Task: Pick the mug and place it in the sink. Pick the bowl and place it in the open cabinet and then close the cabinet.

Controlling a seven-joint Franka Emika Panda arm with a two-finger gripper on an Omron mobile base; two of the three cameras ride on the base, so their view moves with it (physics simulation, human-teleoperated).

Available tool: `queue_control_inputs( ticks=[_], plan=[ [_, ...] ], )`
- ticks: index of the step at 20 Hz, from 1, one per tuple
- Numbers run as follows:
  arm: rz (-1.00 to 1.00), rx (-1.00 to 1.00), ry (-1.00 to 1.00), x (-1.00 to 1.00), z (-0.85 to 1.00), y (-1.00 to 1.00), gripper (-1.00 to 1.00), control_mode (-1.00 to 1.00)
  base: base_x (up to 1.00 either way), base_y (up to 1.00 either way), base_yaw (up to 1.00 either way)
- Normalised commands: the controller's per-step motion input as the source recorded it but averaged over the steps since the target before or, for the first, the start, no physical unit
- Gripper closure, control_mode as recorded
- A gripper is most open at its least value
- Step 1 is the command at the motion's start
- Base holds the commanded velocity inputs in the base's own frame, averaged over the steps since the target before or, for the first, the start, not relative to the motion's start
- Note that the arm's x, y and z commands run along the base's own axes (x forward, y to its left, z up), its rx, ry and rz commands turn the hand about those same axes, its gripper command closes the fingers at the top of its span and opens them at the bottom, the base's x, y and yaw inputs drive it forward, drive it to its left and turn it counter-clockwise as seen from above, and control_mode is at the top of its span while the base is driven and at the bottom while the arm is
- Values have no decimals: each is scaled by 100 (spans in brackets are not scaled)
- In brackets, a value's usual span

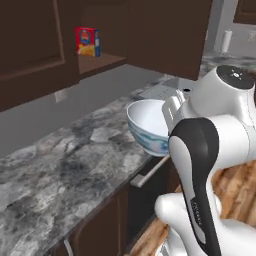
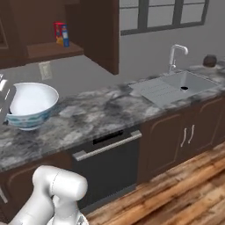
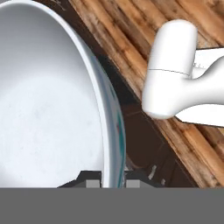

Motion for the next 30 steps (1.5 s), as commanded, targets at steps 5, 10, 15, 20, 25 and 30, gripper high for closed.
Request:
queue_control_inputs(
  ticks=[5, 10, 15, 20, 25, 30],
  plan=[
    [0, 0, 0, 0, 0, 0, 100, 100, 68, -78, 38],
    [0, 0, 0, 0, 0, 0, 100, 100, 55, 45, 5],
    [0, 0, 0, 0, 0, 0, 100, 100, 28, 60, 4],
    [0, 0, 0, 0, 0, 0, 100, 100, 58, 1, 40],
    [0, 0, 0, 0, 0, 0, 100, 100, 97, 38, 33],
    [0, 0, 0, 0, 0, 0, 100, 100, 77, 38, 10]
  ],
)
